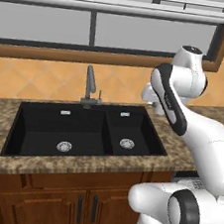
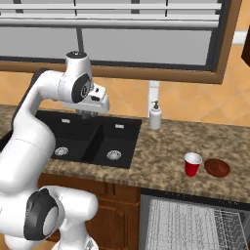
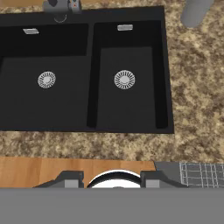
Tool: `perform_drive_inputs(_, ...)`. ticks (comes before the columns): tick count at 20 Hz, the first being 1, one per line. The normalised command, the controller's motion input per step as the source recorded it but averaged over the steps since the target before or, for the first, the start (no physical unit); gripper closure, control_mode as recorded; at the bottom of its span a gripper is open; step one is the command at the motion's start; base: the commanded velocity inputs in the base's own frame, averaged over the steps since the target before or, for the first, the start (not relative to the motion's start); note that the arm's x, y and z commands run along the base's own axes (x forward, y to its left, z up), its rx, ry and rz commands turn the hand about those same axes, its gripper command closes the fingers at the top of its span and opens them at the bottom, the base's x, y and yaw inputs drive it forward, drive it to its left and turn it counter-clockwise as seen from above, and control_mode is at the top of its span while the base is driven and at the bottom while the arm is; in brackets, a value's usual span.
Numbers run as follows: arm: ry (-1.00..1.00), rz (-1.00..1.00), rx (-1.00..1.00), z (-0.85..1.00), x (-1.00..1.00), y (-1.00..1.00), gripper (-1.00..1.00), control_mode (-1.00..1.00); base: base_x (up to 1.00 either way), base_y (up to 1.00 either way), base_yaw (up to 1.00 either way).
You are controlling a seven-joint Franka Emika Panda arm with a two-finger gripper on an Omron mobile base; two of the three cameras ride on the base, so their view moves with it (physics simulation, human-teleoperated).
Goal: Pick up the cup and bowl from the counter, place them in the dishwasher, and close the dishwasher door.
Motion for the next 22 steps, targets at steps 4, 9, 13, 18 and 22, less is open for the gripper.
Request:
perform_drive_inputs(4, 0.00, 0.00, 0.00, 0.00, -0.43, 0.00, -1.00, -1.00, 0.00, 0.00, 0.00)
perform_drive_inputs(9, 0.07, 0.00, -0.01, -0.25, -0.55, 0.00, -1.00, -1.00, 0.00, 0.00, 0.00)
perform_drive_inputs(13, 0.05, 0.00, 0.00, -0.44, -0.32, 0.00, -1.00, -1.00, 0.00, 0.00, 0.00)
perform_drive_inputs(18, 0.00, 0.00, 0.00, -0.31, -0.23, 0.00, -1.00, -1.00, 0.00, 0.00, 0.00)
perform_drive_inputs(22, -0.03, 0.00, 0.00, 0.00, 0.00, 0.03, -1.00, 1.00, 0.21, 0.27, -0.16)
